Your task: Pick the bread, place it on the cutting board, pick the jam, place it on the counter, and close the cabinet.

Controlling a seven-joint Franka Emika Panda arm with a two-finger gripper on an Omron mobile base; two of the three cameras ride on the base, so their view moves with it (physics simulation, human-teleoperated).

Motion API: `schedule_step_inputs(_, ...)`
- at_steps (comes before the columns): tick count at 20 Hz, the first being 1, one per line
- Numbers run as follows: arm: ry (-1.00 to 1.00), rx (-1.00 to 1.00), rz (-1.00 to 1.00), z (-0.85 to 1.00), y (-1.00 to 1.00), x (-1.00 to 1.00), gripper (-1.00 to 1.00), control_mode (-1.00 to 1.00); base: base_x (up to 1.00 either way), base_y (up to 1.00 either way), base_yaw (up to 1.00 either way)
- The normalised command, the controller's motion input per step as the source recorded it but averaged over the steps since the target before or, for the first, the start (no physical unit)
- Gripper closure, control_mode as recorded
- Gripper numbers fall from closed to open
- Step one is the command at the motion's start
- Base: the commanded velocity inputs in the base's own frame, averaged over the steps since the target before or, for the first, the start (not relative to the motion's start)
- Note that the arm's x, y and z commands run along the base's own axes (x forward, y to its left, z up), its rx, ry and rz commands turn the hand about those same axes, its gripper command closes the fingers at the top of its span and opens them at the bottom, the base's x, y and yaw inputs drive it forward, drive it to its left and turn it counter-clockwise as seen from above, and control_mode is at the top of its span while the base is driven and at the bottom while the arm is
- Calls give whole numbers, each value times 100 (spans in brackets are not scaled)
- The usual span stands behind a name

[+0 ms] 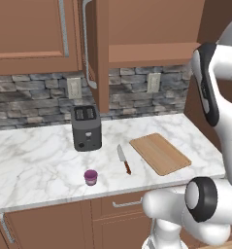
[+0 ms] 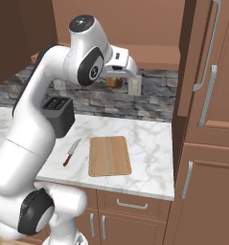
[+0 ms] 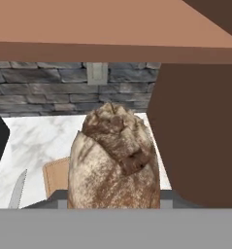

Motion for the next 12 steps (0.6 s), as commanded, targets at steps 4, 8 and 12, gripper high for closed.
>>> schedule_step_inputs(4, 2, 0, 0, -16, 24, -8, 100, -100, 0, 0, 0)
schedule_step_inputs(8, 0, 0, 0, -20, 23, -4, 100, -100, 0, 0, 0)
schedule_step_inputs(12, 0, 0, 0, -27, 24, 0, 100, -100, 0, 0, 0)
